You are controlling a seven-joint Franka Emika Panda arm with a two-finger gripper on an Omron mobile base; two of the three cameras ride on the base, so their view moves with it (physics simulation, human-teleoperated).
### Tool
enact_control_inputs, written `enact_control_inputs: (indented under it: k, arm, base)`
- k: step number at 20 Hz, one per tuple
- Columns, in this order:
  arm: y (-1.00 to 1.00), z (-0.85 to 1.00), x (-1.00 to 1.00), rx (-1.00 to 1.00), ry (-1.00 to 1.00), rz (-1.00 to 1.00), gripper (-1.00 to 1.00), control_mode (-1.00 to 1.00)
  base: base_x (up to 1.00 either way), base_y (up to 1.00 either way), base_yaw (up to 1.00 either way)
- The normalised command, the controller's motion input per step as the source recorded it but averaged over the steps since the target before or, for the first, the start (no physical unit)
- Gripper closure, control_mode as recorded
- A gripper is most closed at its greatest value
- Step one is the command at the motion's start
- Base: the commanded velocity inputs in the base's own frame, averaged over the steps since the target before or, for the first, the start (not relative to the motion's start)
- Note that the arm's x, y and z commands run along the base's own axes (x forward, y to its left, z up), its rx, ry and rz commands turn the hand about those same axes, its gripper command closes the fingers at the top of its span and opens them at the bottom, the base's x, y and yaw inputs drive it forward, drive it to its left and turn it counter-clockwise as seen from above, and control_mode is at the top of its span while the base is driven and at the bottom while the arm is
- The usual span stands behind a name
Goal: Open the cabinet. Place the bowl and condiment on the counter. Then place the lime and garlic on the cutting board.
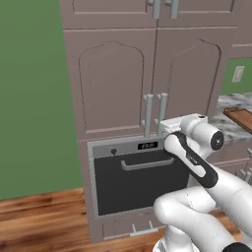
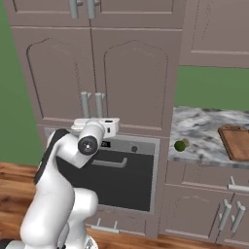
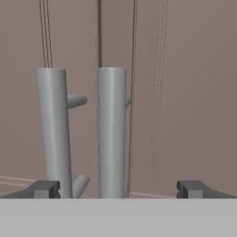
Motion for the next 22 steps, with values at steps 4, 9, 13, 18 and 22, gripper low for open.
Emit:
enact_control_inputs:
  k: [4, 9, 13, 18, 22]
  arm:
    - [0.00, -0.07, 0.12, 0.00, 0.00, 0.01, -1.00, -1.00]
    - [0.00, -0.08, 0.15, 0.00, 0.00, 0.01, -1.00, -1.00]
    - [0.02, -0.06, 0.20, 0.00, 0.00, 0.03, -1.00, -1.00]
    - [0.09, -0.05, 0.24, 0.00, 0.00, 0.05, -1.00, -1.00]
    - [0.06, -0.01, 0.24, 0.00, 0.00, 0.05, -1.00, -1.00]
  base:
    - [0.00, 0.00, 0.00]
    - [0.00, 0.00, 0.00]
    - [0.00, 0.00, 0.00]
    - [0.00, 0.00, 0.00]
    - [0.00, 0.00, 0.00]
